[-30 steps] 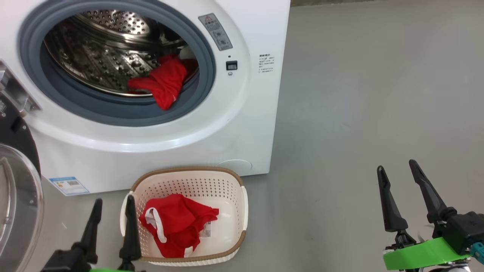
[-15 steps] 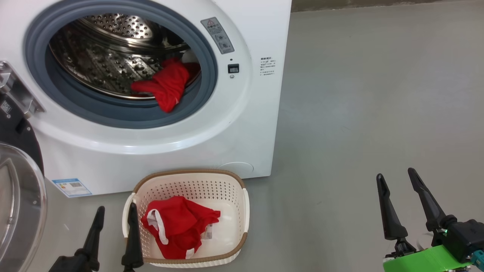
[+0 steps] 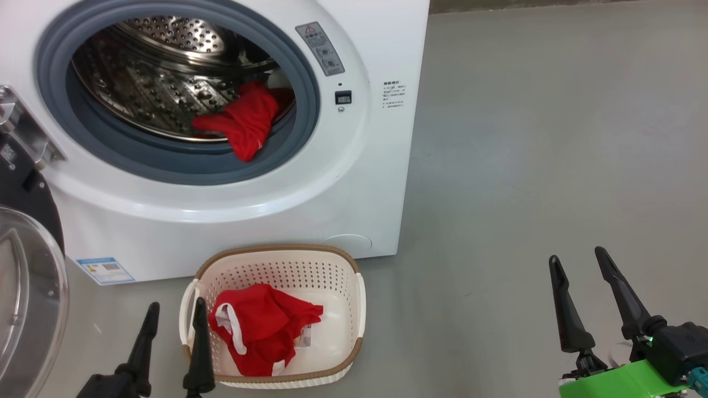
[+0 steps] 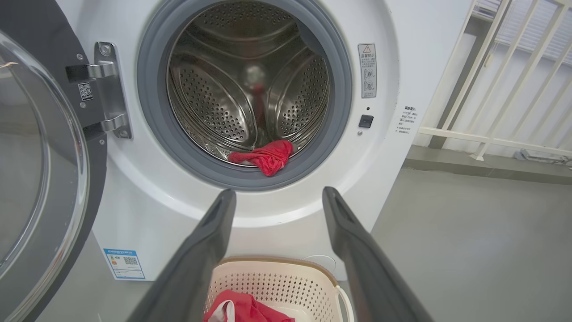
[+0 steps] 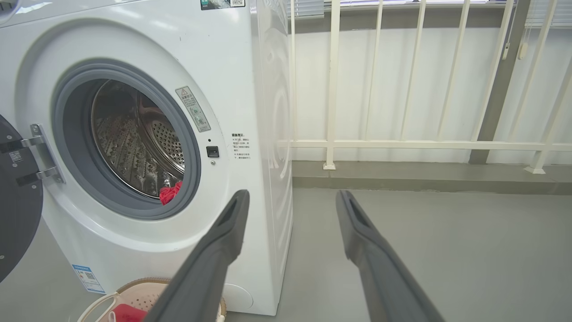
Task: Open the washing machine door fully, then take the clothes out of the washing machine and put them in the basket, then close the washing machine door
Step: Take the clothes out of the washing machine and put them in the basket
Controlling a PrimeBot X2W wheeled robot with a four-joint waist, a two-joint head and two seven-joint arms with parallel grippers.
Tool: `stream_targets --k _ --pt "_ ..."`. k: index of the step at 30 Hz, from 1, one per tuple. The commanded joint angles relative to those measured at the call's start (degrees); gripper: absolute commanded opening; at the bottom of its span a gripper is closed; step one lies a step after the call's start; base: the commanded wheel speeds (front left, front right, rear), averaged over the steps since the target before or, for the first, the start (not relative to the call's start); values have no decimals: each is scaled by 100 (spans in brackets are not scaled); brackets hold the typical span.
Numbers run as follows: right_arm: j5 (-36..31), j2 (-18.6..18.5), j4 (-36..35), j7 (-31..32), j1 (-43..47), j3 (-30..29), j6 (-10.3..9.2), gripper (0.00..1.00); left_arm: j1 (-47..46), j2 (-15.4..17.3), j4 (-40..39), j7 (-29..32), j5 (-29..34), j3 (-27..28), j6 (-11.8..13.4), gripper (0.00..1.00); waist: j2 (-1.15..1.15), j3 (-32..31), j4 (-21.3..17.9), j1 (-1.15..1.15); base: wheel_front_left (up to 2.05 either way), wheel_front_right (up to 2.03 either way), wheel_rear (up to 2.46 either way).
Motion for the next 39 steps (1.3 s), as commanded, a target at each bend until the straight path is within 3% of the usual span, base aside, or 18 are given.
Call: stream_targets --k 1,19,39 --pt "52 -77 -168 -36 -74 155 35 100 -50 78 -141 -40 -69 160 31 100 0 42 -9 0 0 0 0" --pt "9 -77 -161 -36 -462 369 35 100 -822 54 88 -55 -215 72 89 100 0 807 -119 0 0 0 0" --pt "79 -77 -117 -36 -1037 521 35 100 -3083 301 1143 -67 -106 135 94 100 0 2039 -373 0 0 0 0"
